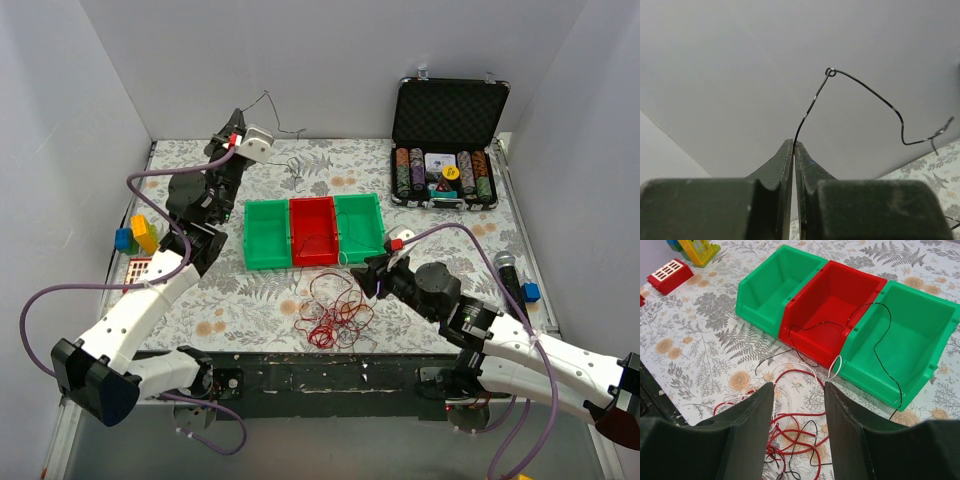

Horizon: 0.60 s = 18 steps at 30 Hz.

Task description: Untangle the cables

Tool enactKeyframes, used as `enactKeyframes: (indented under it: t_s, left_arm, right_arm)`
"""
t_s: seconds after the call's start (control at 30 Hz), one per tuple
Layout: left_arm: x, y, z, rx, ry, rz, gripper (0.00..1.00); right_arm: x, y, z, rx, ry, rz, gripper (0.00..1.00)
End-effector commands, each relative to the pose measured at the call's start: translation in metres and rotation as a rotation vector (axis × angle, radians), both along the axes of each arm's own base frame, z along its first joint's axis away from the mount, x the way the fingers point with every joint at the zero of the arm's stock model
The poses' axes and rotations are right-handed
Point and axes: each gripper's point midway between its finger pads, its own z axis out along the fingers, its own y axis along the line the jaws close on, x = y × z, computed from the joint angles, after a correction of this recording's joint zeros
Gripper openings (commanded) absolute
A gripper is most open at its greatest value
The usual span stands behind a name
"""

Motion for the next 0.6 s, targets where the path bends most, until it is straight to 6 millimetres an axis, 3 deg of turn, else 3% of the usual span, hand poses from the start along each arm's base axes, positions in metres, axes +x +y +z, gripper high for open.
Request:
enactKeyframes:
  t_s: [0.0,0.33,0.57]
  left_arm:
    - [0.004,0.014,-0.012,-0.037,0.019,0.028,0.02]
    - [0.01,0.017,-0.051,-0.012,0.104,0.042,0.0]
    - [0.021,0.031,-0.114,0.028,0.202,0.086,0.0]
  right_arm:
    - [0.006,-0.01,0.002,0.004,-0.01,-0.06,0.52]
    - [0.011,-0.014,-0.004,-0.009,0.001,-0.087,0.51]
    - [0.012,-0.014,0.003,-0.008,-0.006,-0.091,0.5]
